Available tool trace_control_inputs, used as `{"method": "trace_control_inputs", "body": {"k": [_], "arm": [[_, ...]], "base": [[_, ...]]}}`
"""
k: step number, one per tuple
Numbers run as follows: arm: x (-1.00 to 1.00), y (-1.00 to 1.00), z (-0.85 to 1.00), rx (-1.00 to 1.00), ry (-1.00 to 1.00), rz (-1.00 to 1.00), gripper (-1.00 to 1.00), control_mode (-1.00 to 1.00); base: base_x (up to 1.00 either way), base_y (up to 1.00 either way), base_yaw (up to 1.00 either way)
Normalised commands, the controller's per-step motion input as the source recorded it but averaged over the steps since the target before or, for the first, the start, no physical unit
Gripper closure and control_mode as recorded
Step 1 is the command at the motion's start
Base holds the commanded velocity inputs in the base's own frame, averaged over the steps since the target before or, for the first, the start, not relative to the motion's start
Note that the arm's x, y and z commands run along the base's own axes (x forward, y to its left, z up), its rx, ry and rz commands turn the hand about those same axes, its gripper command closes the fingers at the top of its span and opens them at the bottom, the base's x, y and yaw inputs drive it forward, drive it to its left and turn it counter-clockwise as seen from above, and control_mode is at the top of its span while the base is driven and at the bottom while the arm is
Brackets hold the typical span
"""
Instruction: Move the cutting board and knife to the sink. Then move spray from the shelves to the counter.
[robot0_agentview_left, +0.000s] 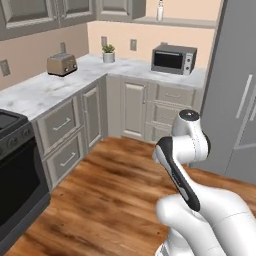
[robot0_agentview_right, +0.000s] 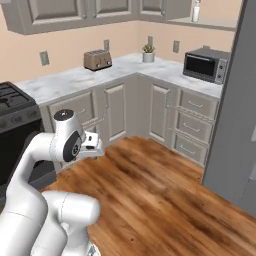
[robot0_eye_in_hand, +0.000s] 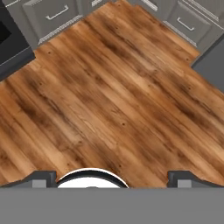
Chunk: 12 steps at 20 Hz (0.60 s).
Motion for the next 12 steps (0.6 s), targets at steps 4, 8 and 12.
{"method": "trace_control_inputs", "body": {"k": [4,8,12], "arm": [[0.00,0.00,0.00,0.00,0.00,0.00,-1.00,1.00],[0.00,0.00,0.00,0.00,0.00,0.00,-1.00,1.00],[0.00,0.00,0.00,0.00,0.00,0.00,-1.00,1.00]], "base": [[0.74,0.01,-0.02],[0.72,0.00,-0.06],[0.74,0.00,-0.06]]}}
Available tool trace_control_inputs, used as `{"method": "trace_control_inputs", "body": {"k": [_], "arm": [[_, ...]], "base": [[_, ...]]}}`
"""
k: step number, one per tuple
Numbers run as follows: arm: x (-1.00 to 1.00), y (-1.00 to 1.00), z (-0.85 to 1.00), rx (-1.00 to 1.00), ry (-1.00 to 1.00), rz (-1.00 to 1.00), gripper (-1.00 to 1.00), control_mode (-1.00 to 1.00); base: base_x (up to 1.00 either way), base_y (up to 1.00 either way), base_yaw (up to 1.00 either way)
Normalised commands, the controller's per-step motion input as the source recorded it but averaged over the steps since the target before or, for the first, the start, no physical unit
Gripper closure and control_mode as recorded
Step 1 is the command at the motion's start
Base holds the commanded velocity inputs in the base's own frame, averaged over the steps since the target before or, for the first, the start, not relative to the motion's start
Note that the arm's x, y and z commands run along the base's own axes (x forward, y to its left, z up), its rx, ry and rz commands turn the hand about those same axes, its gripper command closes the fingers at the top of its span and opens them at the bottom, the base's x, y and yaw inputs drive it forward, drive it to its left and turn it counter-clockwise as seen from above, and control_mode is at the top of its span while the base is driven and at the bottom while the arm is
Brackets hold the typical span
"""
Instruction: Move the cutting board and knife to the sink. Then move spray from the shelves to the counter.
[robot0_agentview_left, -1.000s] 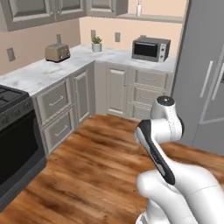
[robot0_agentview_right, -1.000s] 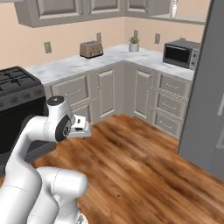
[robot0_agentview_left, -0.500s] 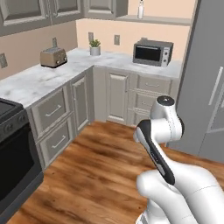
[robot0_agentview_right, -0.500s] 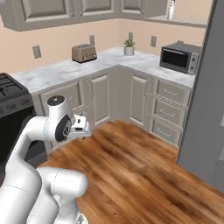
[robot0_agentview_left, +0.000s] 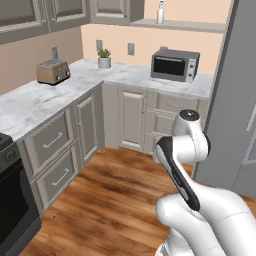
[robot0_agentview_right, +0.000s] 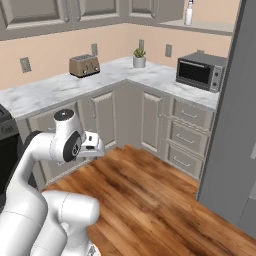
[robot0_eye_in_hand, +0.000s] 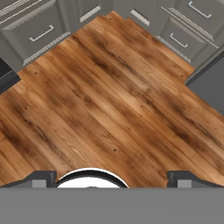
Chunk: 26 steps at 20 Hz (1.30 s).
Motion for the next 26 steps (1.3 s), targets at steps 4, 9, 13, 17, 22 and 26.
{"method": "trace_control_inputs", "body": {"k": [4,9,13,17,22,26], "arm": [[0.00,0.00,0.00,0.00,0.00,0.00,-1.00,1.00],[0.00,0.00,0.00,0.00,0.00,0.00,-1.00,1.00],[0.00,0.00,0.00,0.00,0.00,0.00,-1.00,1.00],[0.00,0.00,0.00,0.00,0.00,0.00,-1.00,1.00],[0.00,0.00,0.00,0.00,0.00,0.00,-1.00,1.00],[0.00,0.00,0.00,0.00,0.00,0.00,-1.00,1.00]], "base": [[0.72,0.00,-0.06],[0.69,0.00,-0.07],[0.70,0.01,-0.07],[0.73,0.14,-0.15],[0.73,0.18,-0.17],[0.74,0.19,-0.18]]}}
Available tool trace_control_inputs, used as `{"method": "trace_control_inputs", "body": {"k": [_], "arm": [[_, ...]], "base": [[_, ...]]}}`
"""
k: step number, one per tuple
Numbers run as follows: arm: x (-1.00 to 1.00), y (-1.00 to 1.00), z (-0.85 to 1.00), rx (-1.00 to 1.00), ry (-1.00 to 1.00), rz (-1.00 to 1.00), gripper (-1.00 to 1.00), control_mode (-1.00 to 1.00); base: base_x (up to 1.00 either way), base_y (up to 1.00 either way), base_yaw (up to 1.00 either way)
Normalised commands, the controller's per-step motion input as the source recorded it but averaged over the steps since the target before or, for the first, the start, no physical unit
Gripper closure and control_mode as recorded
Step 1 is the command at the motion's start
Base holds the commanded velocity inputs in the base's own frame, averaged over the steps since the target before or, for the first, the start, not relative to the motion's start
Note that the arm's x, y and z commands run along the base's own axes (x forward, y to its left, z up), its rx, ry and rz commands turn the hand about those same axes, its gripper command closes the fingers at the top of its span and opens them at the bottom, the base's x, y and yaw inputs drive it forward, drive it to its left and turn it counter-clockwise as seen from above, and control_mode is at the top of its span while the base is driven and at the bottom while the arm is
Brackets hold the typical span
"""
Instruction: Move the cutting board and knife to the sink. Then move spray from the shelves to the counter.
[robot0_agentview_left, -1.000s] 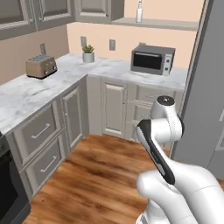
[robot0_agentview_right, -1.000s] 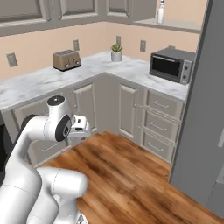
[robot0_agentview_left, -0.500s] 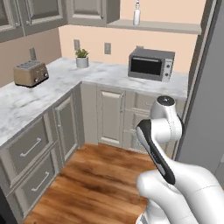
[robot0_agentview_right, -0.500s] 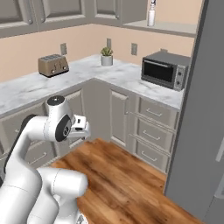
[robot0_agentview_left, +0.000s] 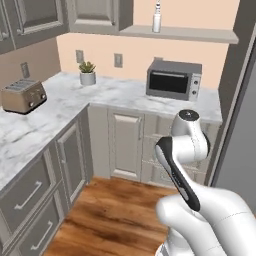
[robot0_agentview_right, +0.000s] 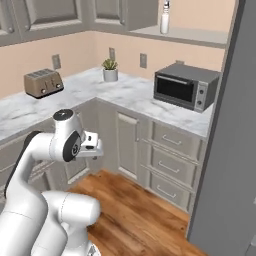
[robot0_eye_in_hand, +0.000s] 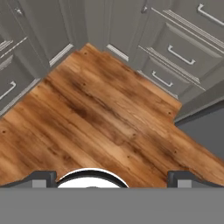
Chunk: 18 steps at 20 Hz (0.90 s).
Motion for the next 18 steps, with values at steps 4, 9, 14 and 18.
{"method": "trace_control_inputs", "body": {"k": [4,9,14,18], "arm": [[0.00,0.00,0.00,0.00,0.00,0.00,-1.00,1.00],[0.00,0.00,0.00,0.00,0.00,0.00,-1.00,1.00],[0.00,0.00,0.00,0.00,0.00,0.00,-1.00,1.00],[0.00,0.00,0.00,0.00,0.00,0.00,-1.00,1.00]], "base": [[0.67,0.26,-0.32],[0.63,0.33,-0.44],[0.66,0.38,-0.42],[0.58,0.38,-0.52]]}}
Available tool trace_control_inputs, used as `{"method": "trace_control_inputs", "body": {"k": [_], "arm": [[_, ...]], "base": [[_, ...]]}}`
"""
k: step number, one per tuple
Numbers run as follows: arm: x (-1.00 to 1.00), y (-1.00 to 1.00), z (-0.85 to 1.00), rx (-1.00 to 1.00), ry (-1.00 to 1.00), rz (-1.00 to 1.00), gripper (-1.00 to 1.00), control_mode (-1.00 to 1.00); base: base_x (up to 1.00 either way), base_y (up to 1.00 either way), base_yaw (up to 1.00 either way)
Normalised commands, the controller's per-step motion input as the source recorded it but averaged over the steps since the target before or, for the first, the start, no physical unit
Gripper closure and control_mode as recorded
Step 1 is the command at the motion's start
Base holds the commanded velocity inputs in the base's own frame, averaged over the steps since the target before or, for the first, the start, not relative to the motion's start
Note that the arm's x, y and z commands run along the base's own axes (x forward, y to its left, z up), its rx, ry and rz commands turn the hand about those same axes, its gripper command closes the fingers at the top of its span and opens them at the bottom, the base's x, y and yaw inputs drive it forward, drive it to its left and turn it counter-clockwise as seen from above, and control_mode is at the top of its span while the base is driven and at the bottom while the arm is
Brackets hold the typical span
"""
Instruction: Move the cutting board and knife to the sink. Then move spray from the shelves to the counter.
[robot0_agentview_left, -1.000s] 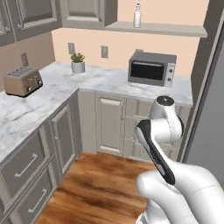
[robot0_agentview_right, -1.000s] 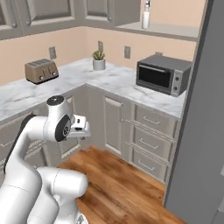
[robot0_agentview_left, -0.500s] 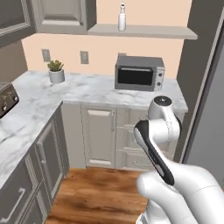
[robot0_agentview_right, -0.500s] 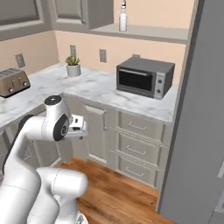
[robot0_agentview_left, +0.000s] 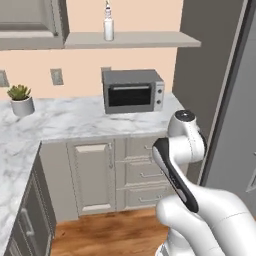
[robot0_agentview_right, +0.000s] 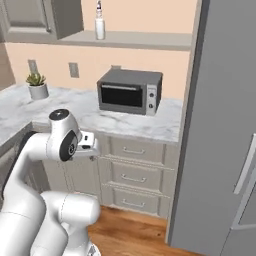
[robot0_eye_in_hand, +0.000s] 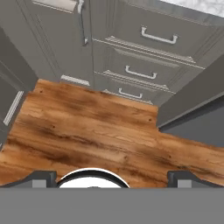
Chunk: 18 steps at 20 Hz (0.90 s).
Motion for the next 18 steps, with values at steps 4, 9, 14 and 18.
{"method": "trace_control_inputs", "body": {"k": [4,9,14,18], "arm": [[0.00,0.00,0.00,0.00,0.00,0.00,-1.00,1.00],[0.00,0.00,0.00,0.00,0.00,0.00,-1.00,1.00],[0.00,0.00,0.00,0.00,0.00,0.00,-1.00,1.00],[0.00,0.00,0.00,0.00,0.00,0.00,-1.00,1.00]], "base": [[0.63,0.38,-0.46],[0.60,0.44,-0.12],[0.66,0.31,-0.01],[0.65,0.27,0.00]]}}
